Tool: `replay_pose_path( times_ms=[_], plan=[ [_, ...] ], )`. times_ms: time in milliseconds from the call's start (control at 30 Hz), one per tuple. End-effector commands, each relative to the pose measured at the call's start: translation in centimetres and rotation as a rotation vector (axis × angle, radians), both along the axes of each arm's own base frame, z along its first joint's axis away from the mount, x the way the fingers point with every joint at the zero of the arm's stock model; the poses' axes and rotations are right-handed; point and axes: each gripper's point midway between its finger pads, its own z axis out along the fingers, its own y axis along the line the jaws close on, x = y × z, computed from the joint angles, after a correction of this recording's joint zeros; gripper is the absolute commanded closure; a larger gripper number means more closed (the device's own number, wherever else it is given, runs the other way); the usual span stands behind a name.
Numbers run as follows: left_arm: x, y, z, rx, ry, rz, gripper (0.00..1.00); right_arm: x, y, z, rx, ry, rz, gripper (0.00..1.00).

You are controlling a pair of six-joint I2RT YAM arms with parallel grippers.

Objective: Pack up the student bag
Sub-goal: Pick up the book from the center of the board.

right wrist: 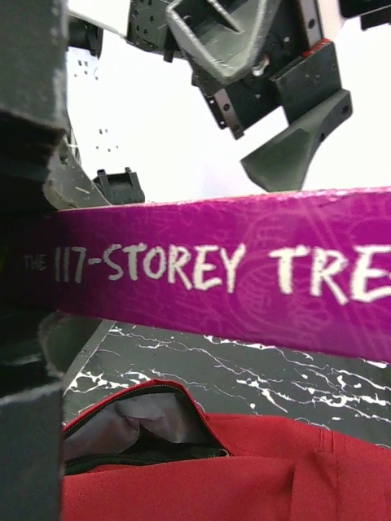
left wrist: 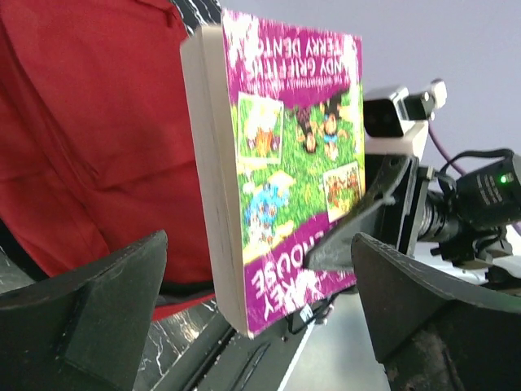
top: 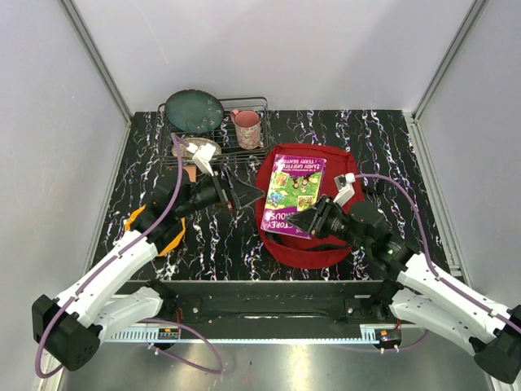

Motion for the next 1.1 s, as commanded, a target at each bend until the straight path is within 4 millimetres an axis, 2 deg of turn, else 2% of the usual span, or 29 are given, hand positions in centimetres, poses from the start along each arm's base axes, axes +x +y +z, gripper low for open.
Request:
replay_pose_path(
  times_ms=[0,33,200,233,300,433,533,567,633,667,700,767,800,833,867,900,967,1000,1033,1067],
  plan=[
    [2.2,-0.1,2.1,-0.042,-0.064,0.028,0.01,-1.8,1.1,5.7,0.109,-0.144,0.131,1.0],
    [2.9,-0.8,2.0,-0.057,-0.064,0.011,0.01,-2.1,1.4,6.3,0.137,-0.16,0.156,1.0],
    [3.2,-3.4,3.0,-0.15,-0.042,-0.122,0.01,-4.2,2.4,7.3,0.223,-0.172,0.284,1.0],
    [3.7,-3.9,2.6,-0.152,-0.039,-0.132,0.01,-4.5,2.4,7.9,0.248,-0.194,0.3,1.0],
    [4.0,-4.5,2.3,-0.167,-0.016,-0.156,0.01,-5.2,2.6,7.7,0.259,-0.193,0.341,1.0],
    [3.6,-5.1,4.4,-0.26,-0.066,-0.218,0.01,-5.4,3.0,6.7,0.238,-0.157,0.371,1.0],
    [3.1,-5.2,5.5,-0.283,-0.101,-0.25,0.15,-5.4,3.0,5.8,0.217,-0.142,0.372,1.0],
    [3.1,-5.2,5.7,-0.285,-0.108,-0.259,0.29,-5.1,3.0,5.6,0.211,-0.142,0.359,1.0],
    [2.7,-5.2,6.0,-0.287,-0.116,-0.278,0.42,-4.9,2.9,5.4,0.193,-0.149,0.347,1.0],
    [2.3,-5.2,6.0,-0.286,-0.118,-0.296,0.59,-4.7,2.8,5.4,0.184,-0.164,0.337,1.0],
    [2.1,-5.2,6.0,-0.286,-0.117,-0.304,0.66,-4.6,2.8,5.3,0.173,-0.166,0.333,0.99],
    [2.0,-5.1,5.7,-0.28,-0.113,-0.308,0.87,-3.8,2.7,4.9,0.133,-0.149,0.295,0.97],
    [1.8,-5.1,5.7,-0.277,-0.113,-0.309,1.0,-3.4,2.7,4.6,0.118,-0.137,0.277,0.94],
    [2.1,-4.9,5.2,-0.263,-0.101,-0.286,1.0,-2.9,2.5,4.3,0.098,-0.121,0.241,0.86],
    [2.2,-4.8,5.0,-0.253,-0.095,-0.266,1.0,-2.6,2.3,4.2,0.089,-0.118,0.22,0.62],
    [2.2,-4.5,4.5,-0.232,-0.066,-0.238,1.0,-2.3,2.1,3.9,0.079,-0.109,0.2,0.44],
    [3.9,-3.4,3.7,-0.183,-0.057,-0.106,1.0,-1.5,1.2,4.3,0.082,-0.112,0.121,0.19],
    [4.1,-2.6,4.1,-0.175,-0.067,-0.059,1.0,-1.3,0.7,4.3,0.083,-0.111,0.09,0.16],
    [5.3,-1.5,3.4,-0.155,-0.039,0.035,1.0,-0.6,0.0,3.6,0.064,-0.093,0.027,0.13],
    [5.7,-0.7,2.9,-0.153,-0.02,0.079,1.0,-0.6,-0.6,4.3,0.087,-0.105,-0.001,0.12]
  ],
)
